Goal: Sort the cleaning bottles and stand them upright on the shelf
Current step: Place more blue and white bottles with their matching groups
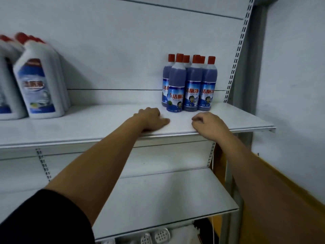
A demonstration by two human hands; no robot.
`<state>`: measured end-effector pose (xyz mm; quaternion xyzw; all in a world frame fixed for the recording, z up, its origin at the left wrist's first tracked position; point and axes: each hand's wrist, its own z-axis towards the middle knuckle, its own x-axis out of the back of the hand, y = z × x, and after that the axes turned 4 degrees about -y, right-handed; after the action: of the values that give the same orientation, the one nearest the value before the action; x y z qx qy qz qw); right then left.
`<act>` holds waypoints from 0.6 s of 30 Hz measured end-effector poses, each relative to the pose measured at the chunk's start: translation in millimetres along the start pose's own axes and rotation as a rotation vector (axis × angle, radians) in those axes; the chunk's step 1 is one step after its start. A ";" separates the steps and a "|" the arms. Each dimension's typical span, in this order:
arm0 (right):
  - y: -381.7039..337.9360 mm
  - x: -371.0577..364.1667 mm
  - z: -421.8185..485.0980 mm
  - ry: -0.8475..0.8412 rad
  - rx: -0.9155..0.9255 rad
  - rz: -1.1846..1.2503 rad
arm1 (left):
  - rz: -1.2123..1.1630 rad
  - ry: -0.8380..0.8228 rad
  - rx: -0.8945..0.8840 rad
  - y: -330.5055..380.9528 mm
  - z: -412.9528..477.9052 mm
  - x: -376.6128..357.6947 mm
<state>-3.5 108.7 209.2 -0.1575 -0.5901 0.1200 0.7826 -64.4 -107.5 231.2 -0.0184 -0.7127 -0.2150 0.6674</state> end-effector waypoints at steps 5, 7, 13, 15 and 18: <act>-53.0 -30.2 -55.8 0.100 0.134 0.035 | 0.079 0.241 -0.050 -27.1 -68.2 -15.6; -76.8 -44.3 -76.3 0.113 0.205 0.067 | 0.155 0.326 -0.113 -43.4 -99.8 -29.9; -152.4 -87.9 -126.1 0.073 0.350 0.169 | 0.113 0.476 -0.106 -107.3 -188.9 -61.2; -179.8 -104.1 -138.0 0.013 0.365 0.215 | 0.096 0.412 0.010 -133.3 -214.3 -68.0; -226.8 -133.7 -154.4 -0.117 0.415 0.210 | 0.042 0.314 0.205 -182.5 -248.9 -72.3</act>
<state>108.7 -166.4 139.6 -0.0463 -0.5777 0.3284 0.7458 121.1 -336.6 114.5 0.0686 -0.6175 -0.1275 0.7731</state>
